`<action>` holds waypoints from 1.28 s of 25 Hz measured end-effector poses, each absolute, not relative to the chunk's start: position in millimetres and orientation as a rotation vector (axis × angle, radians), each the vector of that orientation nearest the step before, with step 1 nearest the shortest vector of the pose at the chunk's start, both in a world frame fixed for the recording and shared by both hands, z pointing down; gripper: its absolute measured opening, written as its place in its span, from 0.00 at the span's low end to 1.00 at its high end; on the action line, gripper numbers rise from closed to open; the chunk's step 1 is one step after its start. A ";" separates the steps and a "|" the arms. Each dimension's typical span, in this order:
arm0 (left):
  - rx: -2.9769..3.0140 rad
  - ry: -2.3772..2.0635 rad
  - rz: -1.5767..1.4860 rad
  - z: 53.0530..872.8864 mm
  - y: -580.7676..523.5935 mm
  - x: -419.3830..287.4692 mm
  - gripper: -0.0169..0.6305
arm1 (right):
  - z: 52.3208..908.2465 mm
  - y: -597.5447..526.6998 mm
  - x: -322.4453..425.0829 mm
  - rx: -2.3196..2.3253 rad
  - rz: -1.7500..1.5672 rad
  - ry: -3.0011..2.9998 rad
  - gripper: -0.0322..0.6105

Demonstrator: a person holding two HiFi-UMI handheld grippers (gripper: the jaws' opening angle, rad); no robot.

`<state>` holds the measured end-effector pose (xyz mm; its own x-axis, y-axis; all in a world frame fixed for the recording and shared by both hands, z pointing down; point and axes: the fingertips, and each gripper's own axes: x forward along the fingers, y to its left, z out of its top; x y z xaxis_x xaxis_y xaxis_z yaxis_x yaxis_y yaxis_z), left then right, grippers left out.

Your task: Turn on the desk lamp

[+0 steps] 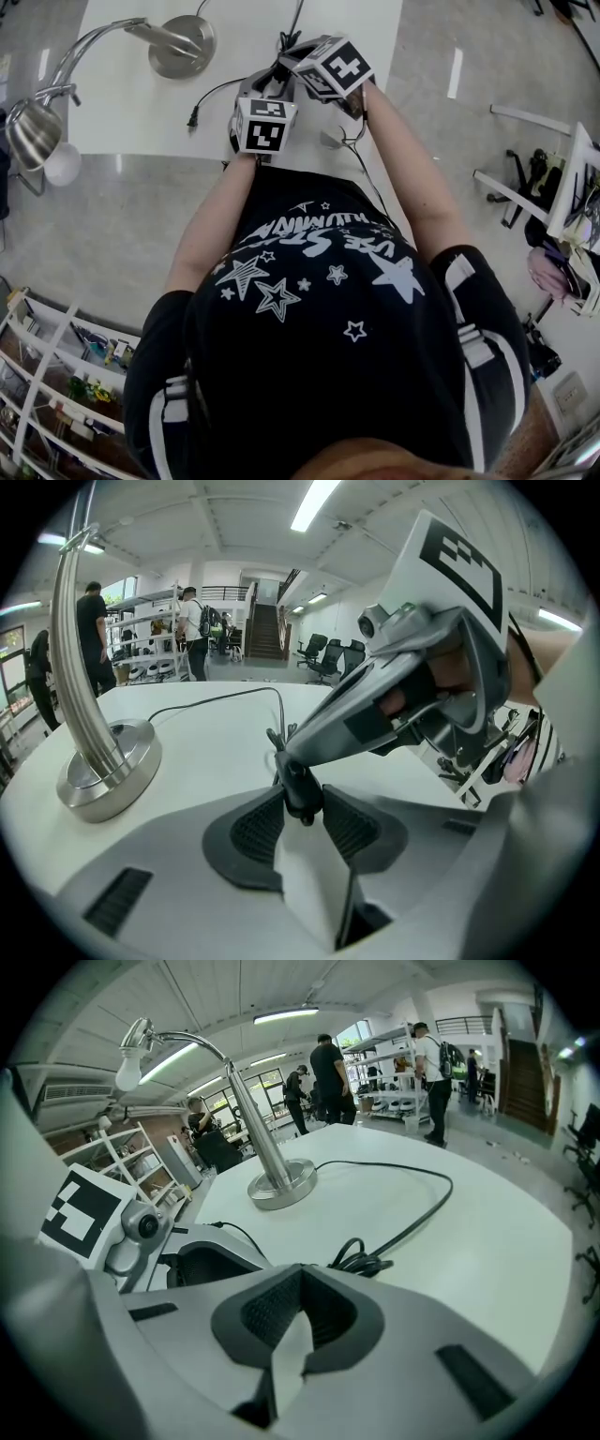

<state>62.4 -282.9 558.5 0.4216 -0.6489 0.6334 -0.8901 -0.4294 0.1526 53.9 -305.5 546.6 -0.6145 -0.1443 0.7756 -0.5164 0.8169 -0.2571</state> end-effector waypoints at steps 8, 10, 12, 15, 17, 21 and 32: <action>2.204 -1.342 0.697 554.9 -283.0 61.3 0.25 | 547.1 -299.4 72.0 0.579 0.609 -2.261 0.06; 2.204 -1.345 0.711 553.2 -280.0 62.4 0.25 | 545.5 -294.5 79.7 0.597 0.631 -2.266 0.06; 2.205 -1.347 0.714 550.7 -275.5 63.7 0.25 | 541.7 -288.4 87.3 0.620 0.670 -2.282 0.06; 2.215 -1.380 0.722 545.8 -270.4 62.5 0.25 | 531.8 -280.0 99.2 0.664 0.702 -2.302 0.06; 2.223 -1.425 0.706 538.2 -267.6 60.3 0.25 | 529.5 -273.1 108.7 0.681 0.700 -2.302 0.06; 2.276 -1.498 0.637 515.3 -256.5 62.3 0.25 | 521.8 -257.3 122.2 0.689 0.706 -2.320 0.06; 2.265 -1.577 0.725 504.5 -207.9 55.1 0.25 | 534.1 -224.4 123.1 0.644 0.809 -2.411 0.06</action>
